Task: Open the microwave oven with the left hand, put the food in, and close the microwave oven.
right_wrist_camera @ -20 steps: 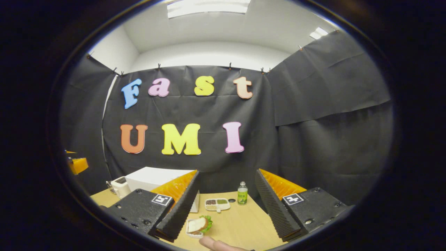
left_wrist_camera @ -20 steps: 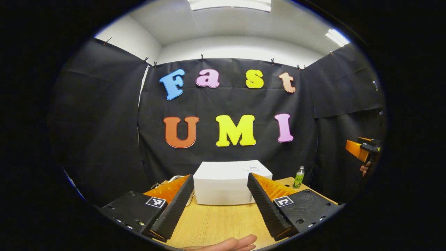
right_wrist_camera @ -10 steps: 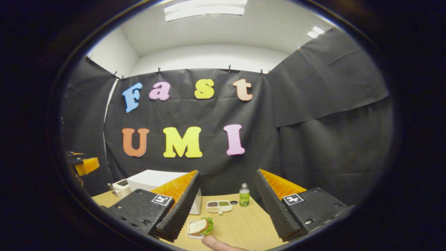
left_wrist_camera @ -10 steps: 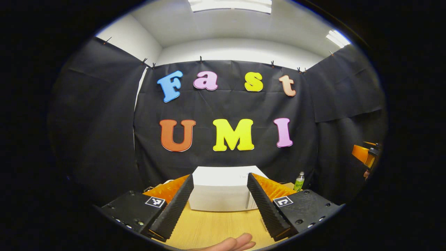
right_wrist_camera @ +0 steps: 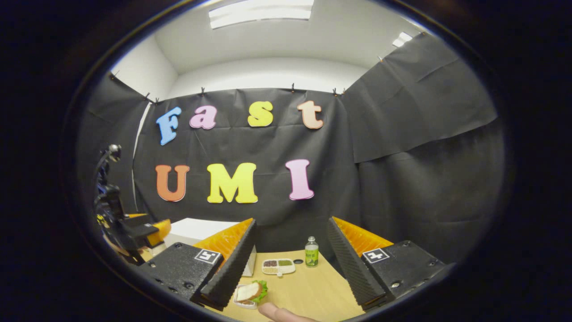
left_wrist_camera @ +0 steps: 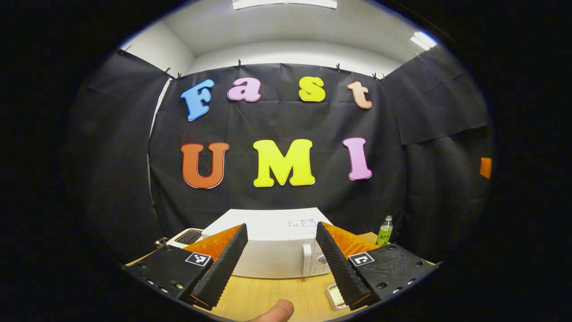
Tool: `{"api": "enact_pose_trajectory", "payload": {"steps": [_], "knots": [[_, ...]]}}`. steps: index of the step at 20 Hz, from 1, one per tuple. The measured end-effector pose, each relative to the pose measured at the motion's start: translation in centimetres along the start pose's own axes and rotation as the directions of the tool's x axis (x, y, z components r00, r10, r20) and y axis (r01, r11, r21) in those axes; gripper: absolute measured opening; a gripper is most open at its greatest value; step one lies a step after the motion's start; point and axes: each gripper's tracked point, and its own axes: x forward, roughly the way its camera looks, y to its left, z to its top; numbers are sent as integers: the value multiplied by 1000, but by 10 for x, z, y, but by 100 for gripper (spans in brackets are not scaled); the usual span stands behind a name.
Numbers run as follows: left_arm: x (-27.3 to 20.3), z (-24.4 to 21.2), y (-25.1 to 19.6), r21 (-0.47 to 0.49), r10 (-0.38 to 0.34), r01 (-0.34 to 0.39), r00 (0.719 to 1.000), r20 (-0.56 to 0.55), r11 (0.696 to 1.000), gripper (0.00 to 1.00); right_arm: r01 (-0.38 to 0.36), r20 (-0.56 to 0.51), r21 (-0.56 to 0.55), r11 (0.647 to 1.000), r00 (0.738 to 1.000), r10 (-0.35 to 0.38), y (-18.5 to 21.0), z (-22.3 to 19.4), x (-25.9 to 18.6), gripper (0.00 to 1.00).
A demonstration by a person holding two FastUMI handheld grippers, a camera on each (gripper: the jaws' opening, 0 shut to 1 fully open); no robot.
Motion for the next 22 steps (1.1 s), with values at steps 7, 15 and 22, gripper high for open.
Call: {"api": "enact_pose_trajectory", "payload": {"steps": [7, 15, 22], "knots": [[86, -98, -44, -7, 0, -1, 992, -128, 1000, 95, -76, -11, 21, 997, 997, 76, -4, -24, 24, 100], [154, -166, -51, -24, 42, -45, 990, -137, 999, 83, -49, -67, 27, 998, 996, 50, -43, -71, 54, 92], [181, -201, -65, 3, -1, 1, 984, -176, 1000, 67, -88, -33, -23, 996, 996, 87, -47, -72, 52, 92]]}}
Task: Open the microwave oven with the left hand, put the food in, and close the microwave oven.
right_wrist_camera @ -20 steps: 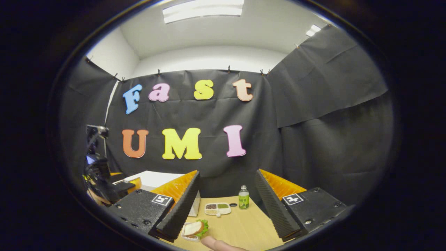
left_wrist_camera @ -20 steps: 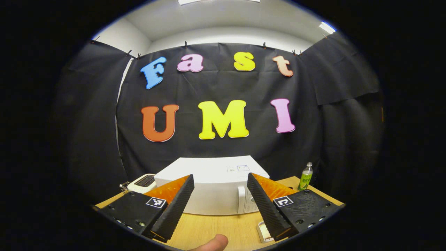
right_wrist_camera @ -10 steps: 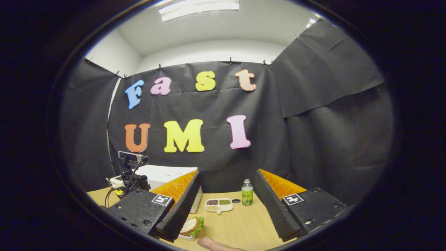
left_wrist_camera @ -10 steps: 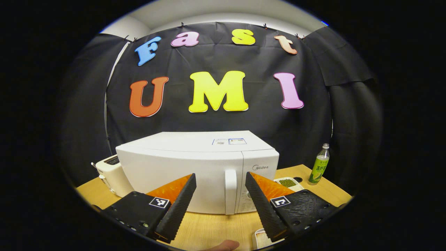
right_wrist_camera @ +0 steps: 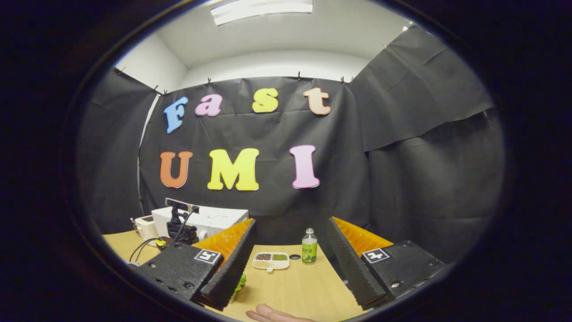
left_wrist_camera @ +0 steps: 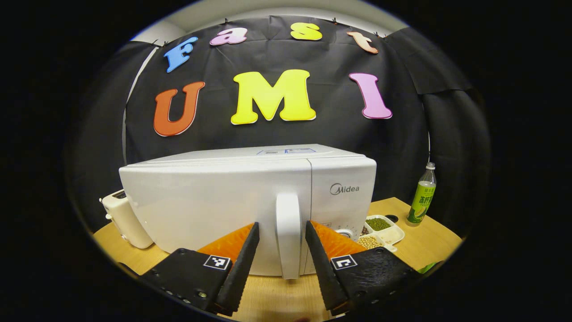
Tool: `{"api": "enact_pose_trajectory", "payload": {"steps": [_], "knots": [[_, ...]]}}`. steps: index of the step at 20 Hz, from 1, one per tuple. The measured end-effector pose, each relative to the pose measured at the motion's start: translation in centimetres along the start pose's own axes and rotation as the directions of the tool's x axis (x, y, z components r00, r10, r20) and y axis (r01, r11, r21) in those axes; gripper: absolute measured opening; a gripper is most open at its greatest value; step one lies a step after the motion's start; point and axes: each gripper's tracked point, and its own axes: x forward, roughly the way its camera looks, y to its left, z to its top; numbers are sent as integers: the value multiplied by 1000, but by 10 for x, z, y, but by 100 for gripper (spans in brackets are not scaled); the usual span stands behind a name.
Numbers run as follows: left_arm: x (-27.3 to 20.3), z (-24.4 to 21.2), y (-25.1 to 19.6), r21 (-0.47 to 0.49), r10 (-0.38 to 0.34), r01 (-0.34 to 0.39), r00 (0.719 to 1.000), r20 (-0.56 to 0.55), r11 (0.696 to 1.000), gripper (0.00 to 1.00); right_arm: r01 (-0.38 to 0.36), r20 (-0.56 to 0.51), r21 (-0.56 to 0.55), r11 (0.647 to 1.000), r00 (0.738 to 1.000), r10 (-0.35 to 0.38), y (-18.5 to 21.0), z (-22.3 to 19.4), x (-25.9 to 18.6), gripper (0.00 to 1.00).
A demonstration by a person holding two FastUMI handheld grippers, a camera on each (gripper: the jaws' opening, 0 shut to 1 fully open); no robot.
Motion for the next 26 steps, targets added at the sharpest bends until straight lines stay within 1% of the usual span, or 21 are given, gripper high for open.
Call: {"api": "enact_pose_trajectory", "payload": {"steps": [1, 3, 4, 5, 6, 7, 8, 9, 10, 11, 13, 14, 15, 16, 18, 20, 22, 24, 26], "knots": [[-5, 3, -1, 3, 1, -1, 1000, 17, 1000, 75, -7, -3, 3, 1000, 1000, 7, 2, -2, -2, 100], [-8, 3, -3, 18, 20, -20, 999, 30, 1000, 27, -12, -19, 5, 1000, 1000, 12, 2, -6, -4, 100], [-7, 3, -1, 3, 28, -28, 999, 28, 1000, 28, -14, -27, 9, 1000, 1000, 14, 3, -8, -5, 92], [-3, 0, -1, -24, 32, -32, 999, 21, 999, 26, -17, -29, 14, 1000, 999, 17, 3, -9, -6, 92], [-4, 2, -2, -38, 33, -32, 999, 10, 999, 13, -14, -34, 16, 1000, 999, 14, 1, -11, -7, 92], [-6, 1, -1, -50, 38, -38, 999, 2, 998, 18, -10, -39, 17, 1000, 999, 11, -1, -14, -7, 92], [-7, 2, -1, -50, 43, -43, 999, -4, 998, 18, -8, -42, 17, 1000, 999, 8, -3, -14, -8, 92], [-7, 0, -1, -43, 39, -40, 999, -10, 998, 12, -1, -42, 17, 1000, 999, 2, -5, -14, -10, 100], [-8, -1, -1, -43, 35, -35, 999, -4, 998, 12, 3, -39, 17, 1000, 999, -3, -7, -13, -12, 100], [-13, -2, -2, -38, 26, -26, 1000, -3, 999, 12, 2, -36, 17, 1000, 999, -2, -7, -14, -15, 92], [-32, -1, 3, -39, 35, -34, 999, 23, 999, 12, 3, -35, 14, 1000, 999, -3, -8, -15, -17, 92], [-44, -5, 3, -40, 32, -31, 999, 19, 999, 12, 8, -34, 10, 1000, 999, -7, -9, -15, -17, 100], [-51, -4, 5, -48, 20, -18, 999, 33, 999, 12, 15, -37, 7, 1000, 999, -14, -9, -16, -19, 100], [-59, -8, 6, -54, 3, -2, 1000, 25, 999, 12, 17, -42, 9, 1000, 999, -17, -8, -17, -20, 100], [-77, -10, 12, -50, -26, 28, 999, 33, 998, 12, 4, -37, 21, 1000, 999, -3, 2, -15, -26, 100], [-95, -12, 20, -37, -37, 39, 998, 40, 999, 12, 5, -48, 27, 1000, 999, -4, 6, -19, -31, 100], [-113, -16, 28, -37, -54, 56, 998, 36, 998, 12, -6, -50, 30, 1000, 999, 8, 16, -18, -39, 100], [-128, -20, 36, -43, -88, 89, 996, 35, 995, 12, -18, -49, 31, 999, 999, 20, 28, -18, -46, 100], [-144, -24, 43, -28, -124, 125, 992, 30, 992, 12, -35, -56, 35, 999, 998, 37, 41, -20, -51, 100]]}}
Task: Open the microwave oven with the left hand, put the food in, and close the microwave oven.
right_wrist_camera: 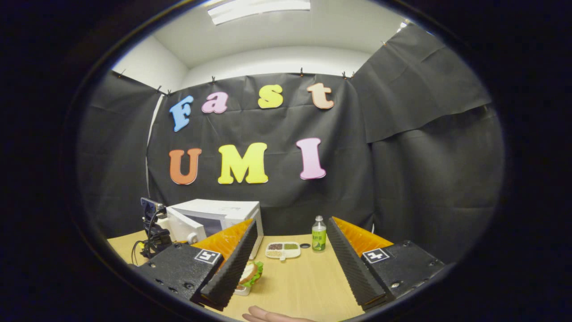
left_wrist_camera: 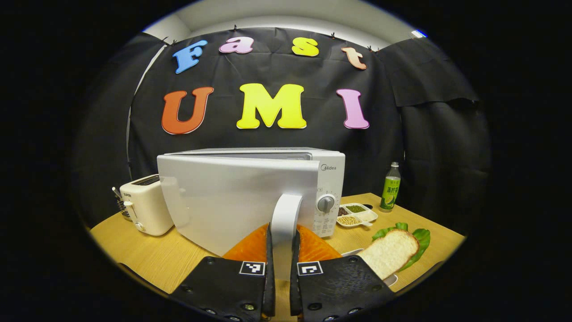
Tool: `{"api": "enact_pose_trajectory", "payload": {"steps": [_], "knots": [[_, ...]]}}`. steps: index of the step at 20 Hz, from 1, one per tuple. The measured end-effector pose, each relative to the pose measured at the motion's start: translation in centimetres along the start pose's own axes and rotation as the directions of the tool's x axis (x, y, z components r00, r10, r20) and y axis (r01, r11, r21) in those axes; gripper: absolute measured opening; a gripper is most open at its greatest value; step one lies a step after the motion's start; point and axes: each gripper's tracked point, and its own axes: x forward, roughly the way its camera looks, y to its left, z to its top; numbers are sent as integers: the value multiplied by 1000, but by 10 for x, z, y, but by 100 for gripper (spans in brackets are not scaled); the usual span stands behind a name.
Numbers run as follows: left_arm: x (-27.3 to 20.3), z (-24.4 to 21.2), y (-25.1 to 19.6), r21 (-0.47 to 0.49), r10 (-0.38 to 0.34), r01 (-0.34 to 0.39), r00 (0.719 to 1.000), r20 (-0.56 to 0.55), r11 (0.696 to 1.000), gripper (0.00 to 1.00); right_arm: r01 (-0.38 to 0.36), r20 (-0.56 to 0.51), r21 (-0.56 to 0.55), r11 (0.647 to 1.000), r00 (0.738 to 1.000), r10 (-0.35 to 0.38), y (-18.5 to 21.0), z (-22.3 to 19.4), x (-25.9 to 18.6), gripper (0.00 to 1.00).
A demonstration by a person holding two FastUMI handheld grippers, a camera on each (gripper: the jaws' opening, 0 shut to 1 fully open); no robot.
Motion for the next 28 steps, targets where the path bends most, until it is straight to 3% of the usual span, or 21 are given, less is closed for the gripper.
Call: {"api": "enact_pose_trajectory", "payload": {"steps": [6, 7, 8, 11, 12, 13, 14, 16, 17, 18, 19, 20, 23, 27, 28], "knots": [[-50, -7, 29, -4, -106, 106, 994, -12, 994, 12, -33, 1, -11, 999, 999, 33, 40, 6, -14, 100], [-59, -9, 36, -5, -110, 110, 994, -14, 994, 12, -42, 6, -19, 999, 999, 42, 47, 8, -16, 92], [-68, -10, 44, -14, -110, 110, 994, -16, 994, 12, -48, 13, -27, 998, 999, 48, 54, 12, -18, 92], [-94, -16, 70, -24, -84, 84, 996, -28, 996, 3, -78, 7, -27, 997, 997, 79, 76, 11, -23, 92], [-102, -17, 81, -21, -69, 68, 997, -32, 997, 12, -96, -1, -14, 995, 995, 96, 85, 10, -27, 100], [-111, -19, 91, -18, -53, 53, 998, -38, 998, 12, -110, -7, -2, 994, 994, 110, 94, 9, -29, 100], [-120, -20, 103, -12, -37, 36, 999, -39, 999, 14, -125, -12, 5, 992, 992, 125, 103, 9, -31, 92], [-134, -23, 127, 5, -3, 3, 999, -42, 1000, 14, -146, -13, -3, 989, 989, 146, 119, 8, -34, 92], [-140, -25, 139, 4, 10, -10, 999, -45, 1000, 14, -148, -11, -12, 989, 989, 148, 125, 8, -35, 100], [-146, -27, 151, -4, 20, -20, 999, -46, 1000, 14, -151, -8, -22, 988, 989, 150, 131, 8, -35, 92], [-152, -29, 162, -16, 28, -29, 998, -49, 999, 14, -153, -7, -27, 988, 988, 153, 138, 6, -36, 92], [-156, -32, 172, -23, 32, -33, 998, -52, 999, 14, -160, -9, -29, 987, 987, 159, 146, 5, -36, 100], [-169, -45, 199, -19, 40, -42, 996, -78, 999, 14, -186, -27, -25, 982, 982, 186, 166, -2, -34, 100], [-192, -67, 237, -3, 85, -87, 986, -142, 996, 14, -161, -34, -8, 987, 986, 160, 167, -12, -29, 100], [-203, -68, 249, 3, 122, -123, 982, -144, 992, 15, -157, -41, -2, 988, 987, 156, 166, -15, -26, 92]]}}
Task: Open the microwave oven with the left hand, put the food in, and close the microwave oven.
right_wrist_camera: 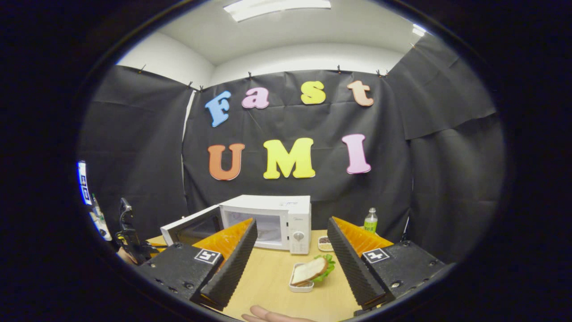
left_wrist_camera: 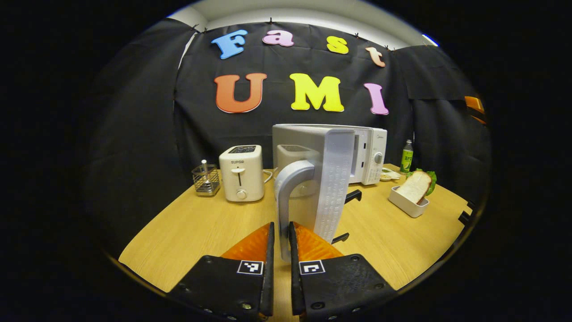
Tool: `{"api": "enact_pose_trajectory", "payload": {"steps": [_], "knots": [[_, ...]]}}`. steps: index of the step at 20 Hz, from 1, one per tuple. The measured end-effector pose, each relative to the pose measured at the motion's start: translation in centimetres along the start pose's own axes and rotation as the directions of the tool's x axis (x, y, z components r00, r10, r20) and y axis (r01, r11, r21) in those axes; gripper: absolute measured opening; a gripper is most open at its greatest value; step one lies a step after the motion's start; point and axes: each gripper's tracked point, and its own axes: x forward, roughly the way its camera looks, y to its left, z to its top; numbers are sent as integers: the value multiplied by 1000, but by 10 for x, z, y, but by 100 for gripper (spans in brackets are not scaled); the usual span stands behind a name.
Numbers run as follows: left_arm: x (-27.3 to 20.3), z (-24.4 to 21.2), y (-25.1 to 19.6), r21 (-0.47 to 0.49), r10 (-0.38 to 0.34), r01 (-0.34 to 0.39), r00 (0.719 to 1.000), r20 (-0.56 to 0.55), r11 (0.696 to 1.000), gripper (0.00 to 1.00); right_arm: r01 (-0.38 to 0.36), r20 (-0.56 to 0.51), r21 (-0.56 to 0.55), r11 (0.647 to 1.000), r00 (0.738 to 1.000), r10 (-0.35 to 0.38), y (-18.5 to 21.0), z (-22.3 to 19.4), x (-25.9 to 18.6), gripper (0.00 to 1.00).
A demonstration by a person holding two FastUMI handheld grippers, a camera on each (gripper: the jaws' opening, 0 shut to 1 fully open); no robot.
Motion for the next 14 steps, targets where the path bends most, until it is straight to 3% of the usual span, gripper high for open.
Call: {"api": "enact_pose_trajectory", "payload": {"steps": [1, 2, 5, 7, 8, 9, 10, 11, 12, 13, 14], "knots": [[-5, 1, 11, -3, 40, -40, 999, -2, 999, 11, 4, -8, 10, 1000, 1000, -3, -3, -4, 4, 100], [-10, 1, 23, -9, 83, -83, 997, -8, 996, 33, 6, -15, 15, 1000, 1000, -5, -6, -6, 9, 92], [-37, 19, 38, -55, 167, -167, 986, 4, 984, 96, 27, -47, 11, 1000, 999, -27, -22, -16, 29, 92], [-52, 41, 40, -67, 200, -196, 979, 49, 978, 98, 42, -82, 8, 999, 996, -41, -36, -25, 45, 92], [-58, 52, 35, -69, 199, -195, 978, 68, 978, 98, 49, -100, 11, 999, 994, -47, -43, -28, 53, 100], [-64, 65, 30, -66, 203, -198, 976, 84, 978, 88, 53, -123, 16, 998, 991, -51, -50, -33, 61, 100], [-70, 79, 26, -60, 208, -202, 972, 112, 978, 96, 51, -147, 23, 998, 988, -47, -57, -37, 69, 92], [-74, 97, 20, -47, 207, -202, 967, 146, 978, 97, 45, -174, 29, 999, 984, -39, -62, -41, 76, 100], [-76, 112, 13, -31, 204, -202, 964, 170, 979, 96, 29, -203, 31, 999, 979, -23, -68, -45, 82, 92], [-79, 125, 8, -23, 208, -207, 959, 192, 978, 96, 12, -231, 29, 1000, 973, -5, -73, -49, 89, 92], [-81, 139, 1, -16, 203, -204, 955, 215, 979, 96, -3, -261, 23, 1000, 965, 8, -80, -53, 95, 100]]}}
